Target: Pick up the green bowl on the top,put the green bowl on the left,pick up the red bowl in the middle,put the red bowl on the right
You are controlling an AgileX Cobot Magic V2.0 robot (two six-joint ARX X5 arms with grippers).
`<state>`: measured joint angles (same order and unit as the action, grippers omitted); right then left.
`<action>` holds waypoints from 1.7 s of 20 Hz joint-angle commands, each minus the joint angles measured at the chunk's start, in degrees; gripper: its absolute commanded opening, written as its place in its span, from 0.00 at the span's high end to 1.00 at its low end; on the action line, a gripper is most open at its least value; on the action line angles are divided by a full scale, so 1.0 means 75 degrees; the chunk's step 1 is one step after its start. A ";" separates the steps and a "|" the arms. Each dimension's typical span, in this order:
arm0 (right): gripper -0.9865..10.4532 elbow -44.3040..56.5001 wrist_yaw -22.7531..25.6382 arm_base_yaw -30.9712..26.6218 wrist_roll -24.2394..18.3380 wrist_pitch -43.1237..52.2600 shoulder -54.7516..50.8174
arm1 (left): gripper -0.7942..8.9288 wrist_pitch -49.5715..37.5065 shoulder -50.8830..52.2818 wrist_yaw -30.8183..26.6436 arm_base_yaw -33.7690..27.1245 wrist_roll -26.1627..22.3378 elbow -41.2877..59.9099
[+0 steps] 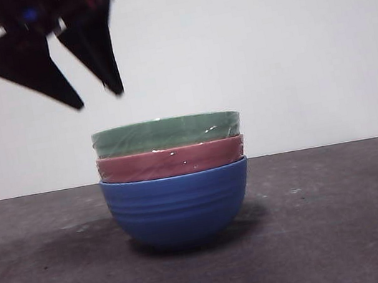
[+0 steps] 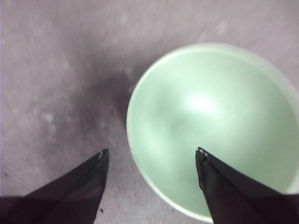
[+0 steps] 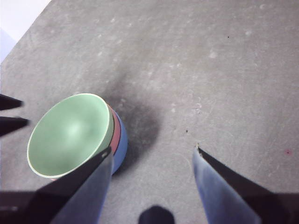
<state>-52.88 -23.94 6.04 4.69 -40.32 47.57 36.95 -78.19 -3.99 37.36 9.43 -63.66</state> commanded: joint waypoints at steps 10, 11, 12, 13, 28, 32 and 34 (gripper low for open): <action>0.67 -0.0015 0.0000 0.0006 0.0050 0.0038 0.0009 | 0.80 0.0026 -0.0857 -0.0058 0.0029 -0.0096 0.0003; 0.67 -0.0015 0.0000 0.0006 0.0050 0.0038 0.0009 | 0.87 0.0023 -0.0857 -0.0058 0.0023 -0.0096 0.0003; 0.67 -0.0015 0.0000 0.0006 0.0050 0.0035 0.0009 | 0.93 0.0026 -0.0857 -0.0058 0.0023 -0.0096 0.0003; 0.67 -0.0015 0.0000 0.0006 0.0050 0.0035 0.0009 | 0.93 0.0023 -0.0857 -0.0058 0.0023 -0.0096 0.0003; 0.67 -0.0015 0.0012 0.0006 0.0050 0.0032 0.0006 | 0.93 0.0667 -0.0833 -0.0067 -0.0204 -0.0114 -0.1349; 0.67 -0.0015 0.0015 0.0006 0.0050 0.0032 0.0006 | 0.93 0.1652 -0.0618 -0.0184 -0.0449 -0.0487 -0.2194; 0.67 -0.0015 0.0038 0.0006 0.0044 0.0029 0.0006 | 0.93 0.2101 -0.0216 -0.0560 -0.0708 -0.0501 -0.2331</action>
<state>-52.88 -23.81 6.04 4.71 -40.32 47.57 52.60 -80.68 -7.75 32.42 6.39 -80.82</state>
